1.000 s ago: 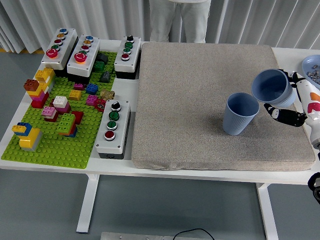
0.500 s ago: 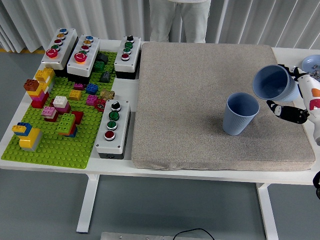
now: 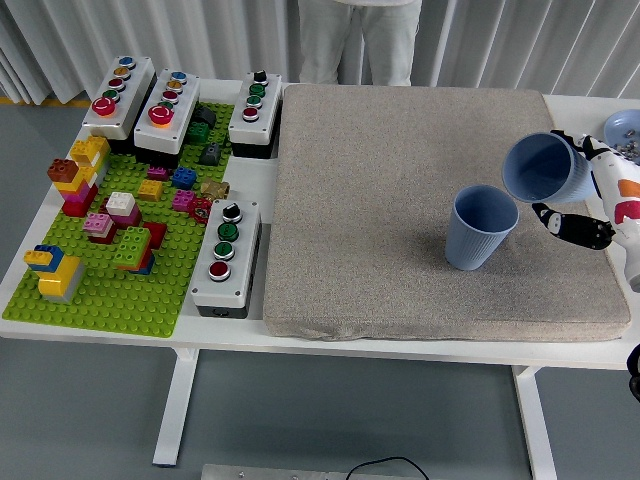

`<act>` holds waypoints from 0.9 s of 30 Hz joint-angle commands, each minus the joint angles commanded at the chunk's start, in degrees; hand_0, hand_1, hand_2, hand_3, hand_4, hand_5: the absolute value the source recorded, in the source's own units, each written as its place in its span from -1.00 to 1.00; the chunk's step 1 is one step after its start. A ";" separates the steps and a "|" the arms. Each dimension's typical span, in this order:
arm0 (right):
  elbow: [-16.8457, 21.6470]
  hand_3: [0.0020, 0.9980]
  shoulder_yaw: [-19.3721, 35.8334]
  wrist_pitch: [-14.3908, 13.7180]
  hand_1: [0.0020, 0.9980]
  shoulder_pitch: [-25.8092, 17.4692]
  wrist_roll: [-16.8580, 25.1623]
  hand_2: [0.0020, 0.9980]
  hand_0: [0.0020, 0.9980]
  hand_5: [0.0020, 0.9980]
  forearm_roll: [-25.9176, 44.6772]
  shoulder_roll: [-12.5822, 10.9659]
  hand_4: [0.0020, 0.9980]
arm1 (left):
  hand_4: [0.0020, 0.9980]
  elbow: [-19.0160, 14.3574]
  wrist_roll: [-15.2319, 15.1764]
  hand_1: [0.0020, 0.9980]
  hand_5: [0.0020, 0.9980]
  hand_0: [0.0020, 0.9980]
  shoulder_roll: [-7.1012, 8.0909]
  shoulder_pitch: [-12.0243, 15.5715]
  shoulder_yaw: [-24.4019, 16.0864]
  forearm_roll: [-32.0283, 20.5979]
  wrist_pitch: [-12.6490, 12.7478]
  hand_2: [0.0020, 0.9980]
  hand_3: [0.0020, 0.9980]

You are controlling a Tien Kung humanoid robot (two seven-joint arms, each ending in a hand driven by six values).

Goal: Pick cup pour cup place

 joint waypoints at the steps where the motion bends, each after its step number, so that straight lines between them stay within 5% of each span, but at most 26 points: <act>1: -0.69 0.35 -0.34 -0.05 0.28 0.29 0.21 0.12 0.48 -0.65 -0.15 0.11 0.44 | -0.03 0.00 -0.06 0.46 0.87 0.39 0.01 -0.03 0.20 -0.18 0.00 0.52 0.27; 18: -1.42 0.34 -1.85 -1.12 0.30 1.01 -0.52 0.13 0.52 -0.68 -2.71 -1.14 0.43 | -0.03 0.00 -0.13 0.46 0.87 0.39 0.12 0.12 0.67 -0.57 0.00 0.51 0.27; 27: -1.94 0.34 -5.77 -0.31 0.30 4.33 -1.07 0.12 0.53 -0.73 -4.18 -3.94 0.42 | -0.03 0.00 -0.23 0.46 0.87 0.39 0.24 0.08 0.89 -0.86 0.03 0.51 0.27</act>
